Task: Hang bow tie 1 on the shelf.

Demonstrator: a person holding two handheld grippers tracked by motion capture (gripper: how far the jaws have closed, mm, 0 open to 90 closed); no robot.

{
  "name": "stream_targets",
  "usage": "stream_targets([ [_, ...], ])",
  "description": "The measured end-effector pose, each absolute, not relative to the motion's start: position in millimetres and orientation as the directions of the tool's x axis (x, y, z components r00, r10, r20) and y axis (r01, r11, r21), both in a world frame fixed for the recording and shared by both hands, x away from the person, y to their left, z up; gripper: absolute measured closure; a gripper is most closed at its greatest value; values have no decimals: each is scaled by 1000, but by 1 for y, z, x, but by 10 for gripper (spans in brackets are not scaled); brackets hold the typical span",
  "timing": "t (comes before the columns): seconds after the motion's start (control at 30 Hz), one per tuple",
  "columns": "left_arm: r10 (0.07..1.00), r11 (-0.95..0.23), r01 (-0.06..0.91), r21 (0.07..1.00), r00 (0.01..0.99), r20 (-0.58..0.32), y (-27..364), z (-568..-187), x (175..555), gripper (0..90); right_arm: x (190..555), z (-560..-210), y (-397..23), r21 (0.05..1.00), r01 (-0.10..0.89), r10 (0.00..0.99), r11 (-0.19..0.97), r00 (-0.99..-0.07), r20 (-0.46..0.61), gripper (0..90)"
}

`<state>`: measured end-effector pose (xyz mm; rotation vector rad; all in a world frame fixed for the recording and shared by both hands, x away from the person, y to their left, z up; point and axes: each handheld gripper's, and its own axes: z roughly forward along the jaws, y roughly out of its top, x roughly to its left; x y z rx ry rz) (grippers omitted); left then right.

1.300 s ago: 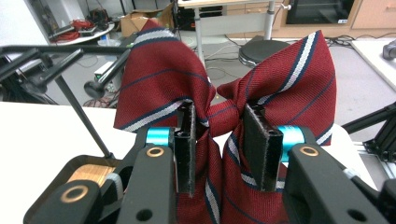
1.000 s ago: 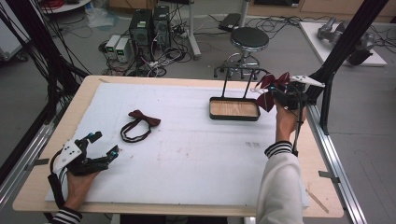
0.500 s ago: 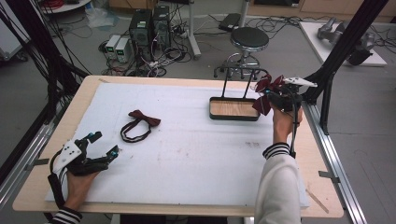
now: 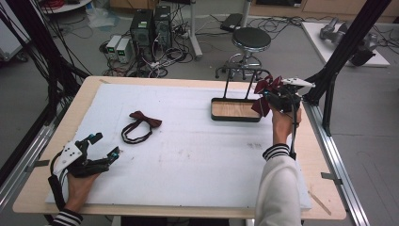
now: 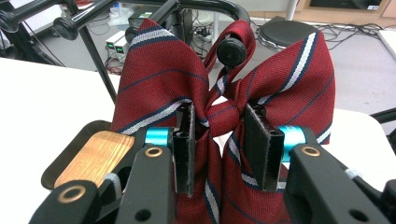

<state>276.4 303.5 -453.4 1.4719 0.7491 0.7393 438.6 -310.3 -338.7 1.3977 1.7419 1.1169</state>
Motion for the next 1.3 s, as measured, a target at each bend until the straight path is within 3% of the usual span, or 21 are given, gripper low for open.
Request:
stream_targets([
  [0.17,813,-26,20,999,582,9,304,-453,276,138,438,-339,-311,898,434,971,75,-236,33,632],
  [0.3,813,-27,20,999,582,10,304,-453,276,138,436,-340,-312,901,430,973,63,-228,41,556],
  [0.53,814,-27,18,999,581,11,303,-453,276,138,436,-340,-316,900,435,978,18,-193,74,204],
  [0.63,813,-27,20,999,582,10,304,-453,276,138,433,-338,-316,905,424,980,31,-192,56,155],
  [1.3,808,-15,23,1000,590,-2,305,-453,277,138,413,-324,-318,939,343,970,38,-237,47,120],
])
